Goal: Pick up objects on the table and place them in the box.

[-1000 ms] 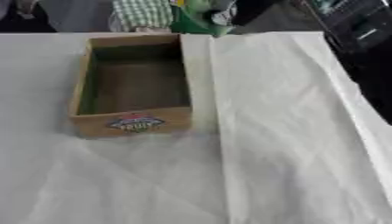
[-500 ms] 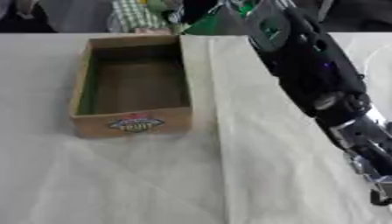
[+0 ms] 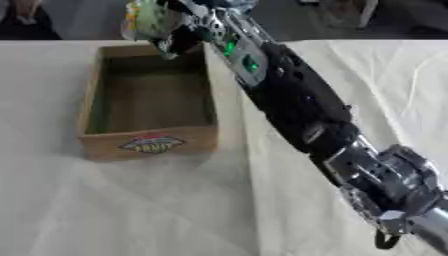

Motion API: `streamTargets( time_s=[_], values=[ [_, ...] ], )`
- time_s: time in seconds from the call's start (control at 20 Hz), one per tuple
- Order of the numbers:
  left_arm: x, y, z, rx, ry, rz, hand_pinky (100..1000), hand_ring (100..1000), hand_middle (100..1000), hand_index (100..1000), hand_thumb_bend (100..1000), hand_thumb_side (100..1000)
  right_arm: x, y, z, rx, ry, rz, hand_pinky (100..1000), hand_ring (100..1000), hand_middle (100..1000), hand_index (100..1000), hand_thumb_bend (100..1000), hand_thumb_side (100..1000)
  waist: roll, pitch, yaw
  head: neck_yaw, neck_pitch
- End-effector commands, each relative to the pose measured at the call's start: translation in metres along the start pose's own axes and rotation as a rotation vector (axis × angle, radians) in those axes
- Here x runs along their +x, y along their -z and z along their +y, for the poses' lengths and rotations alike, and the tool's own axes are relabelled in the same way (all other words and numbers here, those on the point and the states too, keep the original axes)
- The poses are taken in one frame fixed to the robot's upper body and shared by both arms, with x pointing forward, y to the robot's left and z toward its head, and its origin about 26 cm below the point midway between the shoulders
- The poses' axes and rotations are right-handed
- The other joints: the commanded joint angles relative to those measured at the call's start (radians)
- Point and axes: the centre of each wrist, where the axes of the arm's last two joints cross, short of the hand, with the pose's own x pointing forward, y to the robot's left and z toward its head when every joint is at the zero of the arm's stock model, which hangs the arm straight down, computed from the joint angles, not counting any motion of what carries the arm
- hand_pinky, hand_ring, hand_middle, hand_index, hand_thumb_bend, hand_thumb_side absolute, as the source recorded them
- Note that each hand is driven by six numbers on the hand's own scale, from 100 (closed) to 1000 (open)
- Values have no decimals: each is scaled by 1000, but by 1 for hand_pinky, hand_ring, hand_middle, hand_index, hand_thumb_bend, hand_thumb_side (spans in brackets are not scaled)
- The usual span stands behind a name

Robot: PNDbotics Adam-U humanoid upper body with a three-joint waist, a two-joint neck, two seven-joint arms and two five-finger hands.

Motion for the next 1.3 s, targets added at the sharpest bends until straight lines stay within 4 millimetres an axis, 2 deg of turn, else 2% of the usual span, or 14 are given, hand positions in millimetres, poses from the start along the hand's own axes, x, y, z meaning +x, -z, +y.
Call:
streamTargets(
  time_s=[0.05, 0.15, 0.2, 0.45, 0.5, 0.55, 0.6, 0.65, 0.7, 0.75, 0.85, 0.9, 1.0, 1.3],
  values=[
    [5, 4, -4, -13, -14, -30, 750, 548, 528, 701, 100, 577, 1, 1, 19, -5, 18, 20, 823, 623, 327, 558, 100, 100, 8, -14, 5, -12, -13],
    [5, 4, -4, -11, -19, -29, 750, 548, 528, 701, 100, 576, 0, -1, 40, 2, 21, 47, 822, 626, 331, 562, 100, 100, 10, -14, 6, -15, -11],
    [5, 4, -4, -7, -24, -32, 749, 546, 526, 698, 100, 571, -1, -1, 47, -1, 14, 53, 820, 623, 364, 614, 100, 100, 10, -13, 7, -16, -10],
    [5, 3, -5, 7, -34, -36, 748, 543, 524, 695, 100, 570, -9, -6, 81, 32, -55, 59, 825, 700, 486, 740, 100, 219, 14, -11, 13, -19, -6],
    [5, 3, -4, 10, -34, -36, 748, 541, 522, 693, 100, 567, -11, -6, 84, 52, -71, 54, 830, 722, 523, 787, 100, 253, 14, -11, 13, -20, -4],
    [5, 3, -4, 14, -35, -36, 748, 541, 522, 693, 100, 567, -12, -6, 86, 68, -87, 49, 830, 722, 523, 787, 100, 253, 14, -11, 13, -21, -3],
    [4, 2, -4, 17, -37, -37, 748, 539, 520, 689, 100, 565, -12, -6, 86, 82, -102, 44, 842, 757, 596, 902, 100, 345, 15, -10, 13, -20, -2],
    [4, 2, -4, 20, -38, -38, 748, 539, 520, 689, 100, 565, -11, -5, 85, 93, -116, 40, 848, 779, 628, 935, 146, 408, 15, -10, 12, -19, -1],
    [4, 2, -4, 21, -39, -38, 748, 539, 520, 689, 100, 565, -10, -4, 83, 102, -131, 38, 856, 811, 671, 957, 271, 484, 15, -10, 11, -19, 1],
    [4, 2, -4, 21, -40, -38, 748, 539, 520, 689, 100, 565, -10, -3, 81, 111, -146, 37, 857, 815, 676, 961, 293, 495, 15, -10, 11, -19, 1],
    [4, 1, -4, 23, -40, -36, 749, 538, 519, 688, 100, 564, -7, -1, 76, 118, -167, 39, 871, 836, 718, 999, 530, 566, 15, -9, 12, -19, 2],
    [4, 1, -4, 24, -40, -34, 749, 538, 519, 688, 100, 564, -6, 0, 73, 111, -169, 39, 873, 835, 716, 1000, 568, 579, 15, -9, 12, -19, 2],
    [4, 1, -3, 24, -39, -33, 749, 539, 520, 689, 100, 565, -2, 2, 64, 83, -162, 31, 875, 835, 717, 1000, 619, 601, 15, -9, 12, -18, 2],
    [4, 2, -3, 20, -35, -35, 749, 539, 520, 690, 100, 565, 6, 5, 31, 1, -162, 1, 872, 832, 713, 997, 612, 609, 13, -11, 3, -10, 5]
  ],
)
